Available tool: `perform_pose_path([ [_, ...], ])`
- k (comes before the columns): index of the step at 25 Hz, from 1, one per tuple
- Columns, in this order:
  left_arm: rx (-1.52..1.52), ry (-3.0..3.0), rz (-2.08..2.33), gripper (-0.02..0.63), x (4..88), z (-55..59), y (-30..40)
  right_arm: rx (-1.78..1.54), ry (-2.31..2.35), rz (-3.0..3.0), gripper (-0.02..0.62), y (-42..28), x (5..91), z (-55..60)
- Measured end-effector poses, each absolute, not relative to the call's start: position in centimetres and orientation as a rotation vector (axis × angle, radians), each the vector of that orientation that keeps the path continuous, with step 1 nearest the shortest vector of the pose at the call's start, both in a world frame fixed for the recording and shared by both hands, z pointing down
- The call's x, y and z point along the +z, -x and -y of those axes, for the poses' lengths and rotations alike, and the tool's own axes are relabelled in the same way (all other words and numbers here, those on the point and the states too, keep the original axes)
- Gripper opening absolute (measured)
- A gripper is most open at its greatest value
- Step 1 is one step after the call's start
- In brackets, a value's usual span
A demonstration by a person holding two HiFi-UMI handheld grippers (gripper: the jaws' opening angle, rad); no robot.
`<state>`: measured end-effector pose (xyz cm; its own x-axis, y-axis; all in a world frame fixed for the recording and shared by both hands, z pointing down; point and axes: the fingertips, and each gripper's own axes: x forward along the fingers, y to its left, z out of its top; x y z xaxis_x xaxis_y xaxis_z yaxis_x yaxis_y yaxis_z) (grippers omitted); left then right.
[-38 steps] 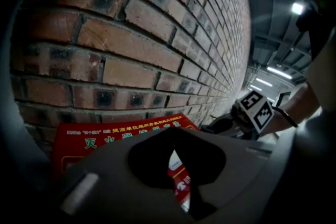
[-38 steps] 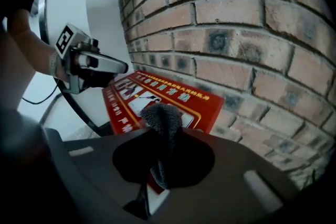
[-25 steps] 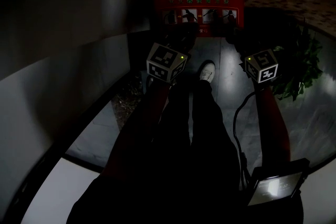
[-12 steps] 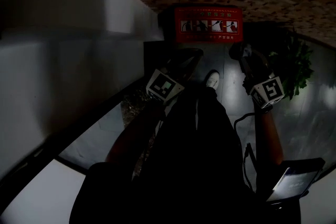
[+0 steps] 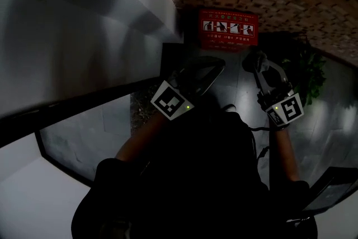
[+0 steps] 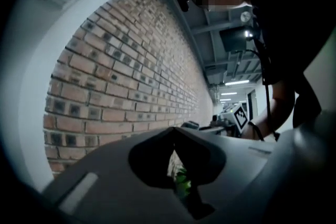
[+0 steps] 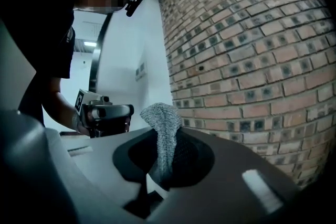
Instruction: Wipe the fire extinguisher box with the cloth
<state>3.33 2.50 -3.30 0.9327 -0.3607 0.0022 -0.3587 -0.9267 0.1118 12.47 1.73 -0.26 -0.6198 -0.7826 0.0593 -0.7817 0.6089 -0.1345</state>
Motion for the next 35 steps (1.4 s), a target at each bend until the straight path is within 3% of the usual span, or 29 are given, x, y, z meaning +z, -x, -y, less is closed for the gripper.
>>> perform_pose_path([
  [7,-0.117,-3.045,0.659,-0.005,-8.8,-8.1,-5.3,-0.171,1.194,-2.851,0.034,-12.3,-4.5,-6.2],
  [16,-0.115,-3.029,0.805,-0.005,-7.8,-12.0,-4.2,-0.172,1.122,-2.864,0.034,-11.7,-4.3,-9.9],
  [27,-0.076,-2.995,0.68,-0.005,-1.8,-9.6,2.7,-0.16,1.298,-2.805,0.034,-5.6,-0.9,-8.7],
  [35,-0.078,-2.988,0.758,-0.005,6.8,-6.4,1.8,0.036,1.298,-2.756,0.034,-5.5,5.7,-7.4],
])
